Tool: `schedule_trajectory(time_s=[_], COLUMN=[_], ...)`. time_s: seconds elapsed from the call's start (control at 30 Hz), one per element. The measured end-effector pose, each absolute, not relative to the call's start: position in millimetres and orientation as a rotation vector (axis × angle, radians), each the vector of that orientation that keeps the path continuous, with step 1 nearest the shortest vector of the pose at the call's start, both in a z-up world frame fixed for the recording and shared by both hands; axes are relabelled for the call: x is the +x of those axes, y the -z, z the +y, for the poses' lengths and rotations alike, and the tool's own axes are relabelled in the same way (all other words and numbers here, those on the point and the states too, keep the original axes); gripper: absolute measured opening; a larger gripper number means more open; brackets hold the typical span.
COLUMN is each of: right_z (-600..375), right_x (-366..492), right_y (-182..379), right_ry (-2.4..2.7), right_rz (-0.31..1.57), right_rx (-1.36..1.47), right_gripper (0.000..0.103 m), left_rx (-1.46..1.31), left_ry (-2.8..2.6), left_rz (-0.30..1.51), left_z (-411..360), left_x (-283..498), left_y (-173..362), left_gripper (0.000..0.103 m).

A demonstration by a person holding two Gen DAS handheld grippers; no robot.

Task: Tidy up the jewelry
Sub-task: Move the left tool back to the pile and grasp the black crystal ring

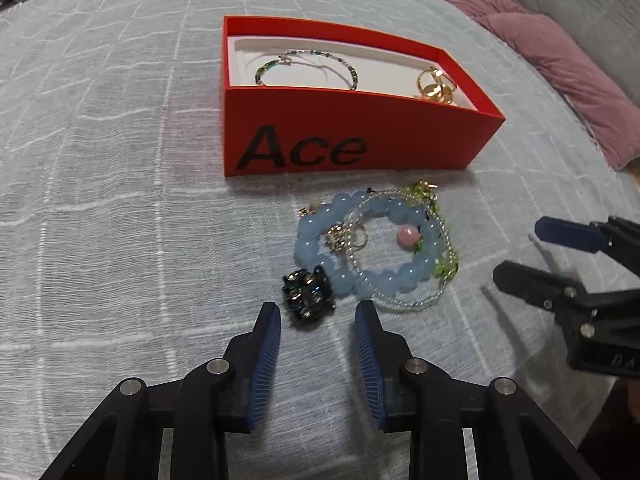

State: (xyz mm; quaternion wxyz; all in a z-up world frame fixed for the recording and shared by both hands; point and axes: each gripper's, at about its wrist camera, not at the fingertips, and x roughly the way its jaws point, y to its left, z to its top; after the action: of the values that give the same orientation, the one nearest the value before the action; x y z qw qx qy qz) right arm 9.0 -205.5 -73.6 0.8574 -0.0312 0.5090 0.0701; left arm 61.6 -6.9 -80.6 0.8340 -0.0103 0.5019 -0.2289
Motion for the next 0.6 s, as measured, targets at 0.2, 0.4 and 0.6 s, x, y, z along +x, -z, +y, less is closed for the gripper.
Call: schedule_trajectory(time_s=[0.2,0.4,0.6], right_z=[-202.7,-201.9,-193.3], right_x=[5.9,6.4,6.4], right_y=[72.5,73.2,73.4], right_ry=[-0.145,-0.153,-0.169], right_rz=[1.062,1.059,1.053], right_rx=[-0.078,-0.073,-0.085], right_gripper=[0.073,0.073,0.073], left_rx=[-0.023,-0.001,0.007], left_ry=[0.467,0.421,0.358], left_rz=[1.053,1.027,1.013], left_z=[-10.1,-2.0,18.7], left_x=[66.6,62.9,59.7], left_y=[82.3,76.6,71.0], left_gripper=[0.019,0.018,0.018])
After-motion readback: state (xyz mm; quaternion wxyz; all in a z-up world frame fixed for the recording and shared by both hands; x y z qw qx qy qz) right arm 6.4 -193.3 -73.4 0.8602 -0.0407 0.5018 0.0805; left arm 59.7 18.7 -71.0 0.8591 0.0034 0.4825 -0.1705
